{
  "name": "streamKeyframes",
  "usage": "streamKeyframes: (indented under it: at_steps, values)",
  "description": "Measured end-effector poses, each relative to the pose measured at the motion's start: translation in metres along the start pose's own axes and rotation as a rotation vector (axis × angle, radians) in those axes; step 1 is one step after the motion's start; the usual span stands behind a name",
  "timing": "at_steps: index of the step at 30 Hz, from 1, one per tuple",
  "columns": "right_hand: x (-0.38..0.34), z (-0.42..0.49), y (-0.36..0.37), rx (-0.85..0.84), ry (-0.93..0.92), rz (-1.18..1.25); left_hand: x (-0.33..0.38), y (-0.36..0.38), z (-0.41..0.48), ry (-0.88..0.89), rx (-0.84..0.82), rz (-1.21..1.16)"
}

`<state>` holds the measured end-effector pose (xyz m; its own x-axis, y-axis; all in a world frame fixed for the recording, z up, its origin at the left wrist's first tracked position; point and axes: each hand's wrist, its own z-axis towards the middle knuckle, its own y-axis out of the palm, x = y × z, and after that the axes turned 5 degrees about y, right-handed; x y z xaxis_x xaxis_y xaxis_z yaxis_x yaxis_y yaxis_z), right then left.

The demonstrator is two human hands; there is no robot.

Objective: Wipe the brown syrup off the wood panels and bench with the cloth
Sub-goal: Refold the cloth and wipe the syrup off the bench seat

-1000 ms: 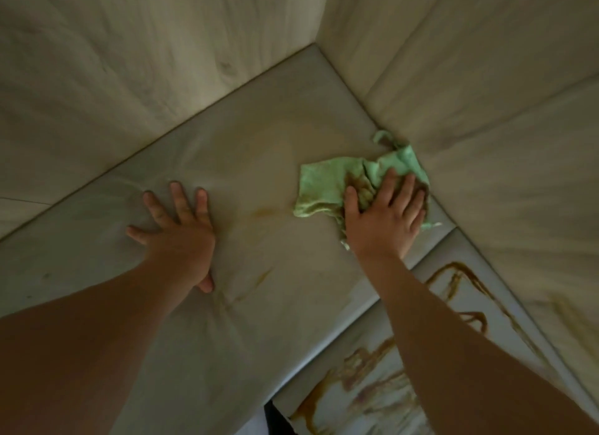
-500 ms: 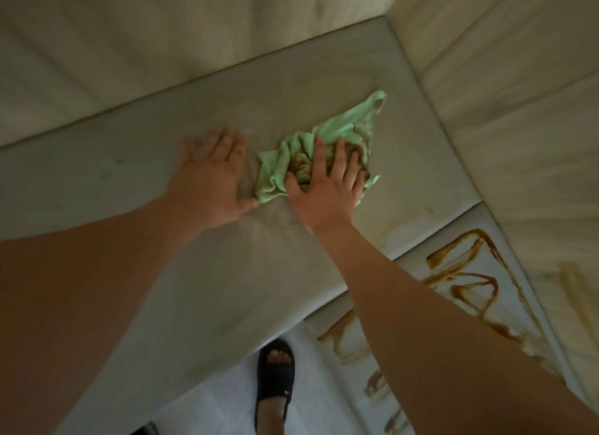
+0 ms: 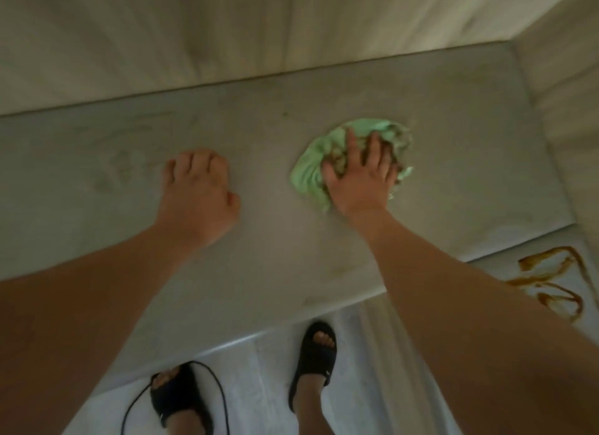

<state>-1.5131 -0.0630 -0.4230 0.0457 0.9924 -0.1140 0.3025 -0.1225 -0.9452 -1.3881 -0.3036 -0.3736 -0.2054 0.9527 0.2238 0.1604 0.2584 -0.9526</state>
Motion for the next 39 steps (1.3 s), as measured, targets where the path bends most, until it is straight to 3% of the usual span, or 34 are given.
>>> streamKeyframes:
  at_steps: [2, 3, 8, 11, 13, 15, 18, 23, 26, 28, 31, 35, 39]
  values:
    - [-0.052, 0.003, 0.002, -0.064, 0.154, 0.059, -0.032, -0.004, -0.019, -0.036, 0.013, 0.008]
    - [-0.076, -0.003, 0.004, -0.08, 0.127, 0.048, -0.043, -0.006, -0.026, -0.061, 0.015, 0.001]
    - [-0.182, -0.088, 0.046, -0.075, -0.465, -0.067, -0.094, -0.023, -0.064, -0.237, 0.031, -0.075]
    - [-0.205, -0.157, 0.071, -0.094, -0.832, 0.007, -0.113, -0.033, -0.086, -0.307, 0.036, -0.142]
    - [-0.206, -0.185, 0.08, -0.215, -0.924, 0.102, -0.126, -0.04, -0.107, -0.332, 0.034, -0.186]
    - [-0.205, -0.205, 0.064, -0.431, -0.818, 0.273, -0.14, -0.052, -0.126, -0.336, 0.018, -0.235]
    - [-0.213, -0.221, 0.015, -0.647, -0.392, 0.596, -0.154, -0.083, -0.148, -0.345, -0.082, -0.459]
    - [-0.237, -0.235, -0.069, -0.694, -0.054, 0.929, -0.159, -0.134, -0.164, -0.275, -0.311, -0.597]
    - [-0.256, -0.263, -0.123, -0.896, 0.104, 1.19, -0.157, -0.181, -0.187, -0.205, -0.249, -0.718]
    - [-0.265, -0.286, -0.151, -0.981, 0.103, 1.229, -0.159, -0.212, -0.215, -0.227, -0.152, -0.791]
    - [-0.275, -0.312, -0.172, -1.082, 0.023, 1.249, -0.164, -0.234, -0.256, -0.341, -0.041, -1.084]
    - [-0.284, -0.36, -0.176, -1.273, -0.118, 1.21, -0.155, -0.243, -0.315, -0.423, -0.009, -1.46]
    - [-0.282, -0.429, -0.179, -1.373, -0.299, 1.166, -0.13, -0.25, -0.385, -0.525, 0.203, -1.52]
